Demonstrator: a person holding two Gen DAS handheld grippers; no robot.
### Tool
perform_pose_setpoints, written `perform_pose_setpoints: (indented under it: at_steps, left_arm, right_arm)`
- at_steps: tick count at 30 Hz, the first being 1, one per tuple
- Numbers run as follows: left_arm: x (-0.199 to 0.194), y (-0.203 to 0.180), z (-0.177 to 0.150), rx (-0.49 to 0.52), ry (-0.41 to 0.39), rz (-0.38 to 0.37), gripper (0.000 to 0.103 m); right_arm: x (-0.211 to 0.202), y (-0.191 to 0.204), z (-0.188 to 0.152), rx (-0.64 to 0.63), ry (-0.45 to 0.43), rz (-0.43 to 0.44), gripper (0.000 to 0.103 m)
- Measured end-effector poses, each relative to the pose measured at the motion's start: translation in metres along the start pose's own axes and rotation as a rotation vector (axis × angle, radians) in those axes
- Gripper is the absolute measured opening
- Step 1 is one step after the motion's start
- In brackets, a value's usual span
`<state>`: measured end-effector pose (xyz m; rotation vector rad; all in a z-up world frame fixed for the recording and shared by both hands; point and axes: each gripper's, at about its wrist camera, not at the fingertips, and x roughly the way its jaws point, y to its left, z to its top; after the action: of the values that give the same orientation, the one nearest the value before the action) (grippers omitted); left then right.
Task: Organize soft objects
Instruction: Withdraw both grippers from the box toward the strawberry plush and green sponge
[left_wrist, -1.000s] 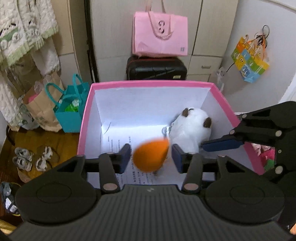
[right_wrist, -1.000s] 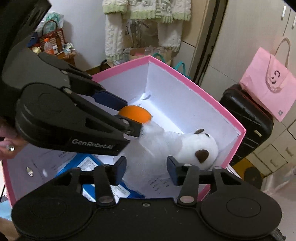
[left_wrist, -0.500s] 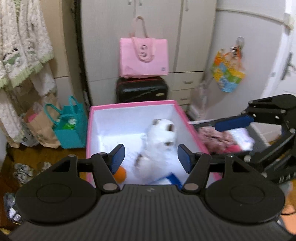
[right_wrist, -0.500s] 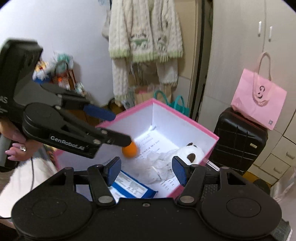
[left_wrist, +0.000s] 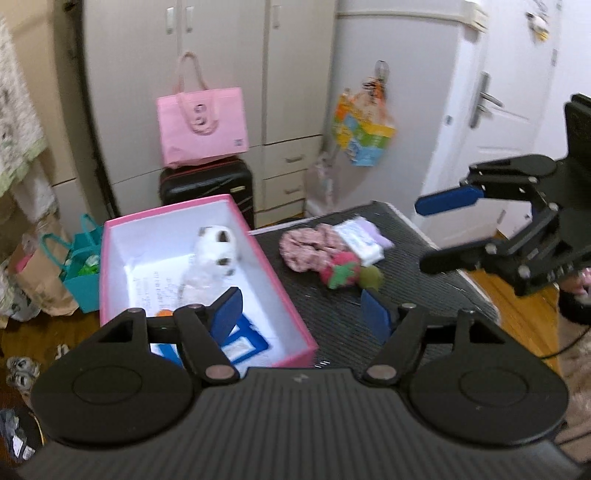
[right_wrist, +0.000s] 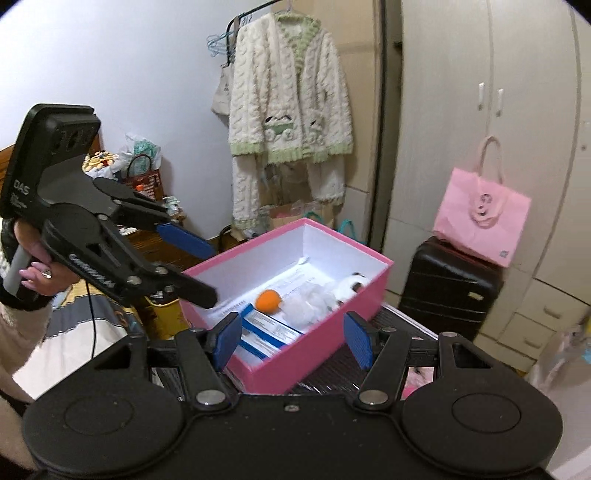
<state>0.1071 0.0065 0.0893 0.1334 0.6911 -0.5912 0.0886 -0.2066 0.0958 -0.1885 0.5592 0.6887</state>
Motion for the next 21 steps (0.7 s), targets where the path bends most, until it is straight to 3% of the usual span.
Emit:
perform_pose_setpoints:
  at_steps: [11,21]
  left_arm:
    - [0.013,-0.067,-0.013,0.105,0.011,-0.091,0.071]
    - [0.065,-0.085,-0.015,0.065,0.058,-0.134,0.071]
  right_arm:
    - [-0.044,-0.029,-0.059,0.088,-0.015,-0.076,0.067]
    - [-0.036,-0.054,-0.104,0.138,0.011,-0.060,0.067]
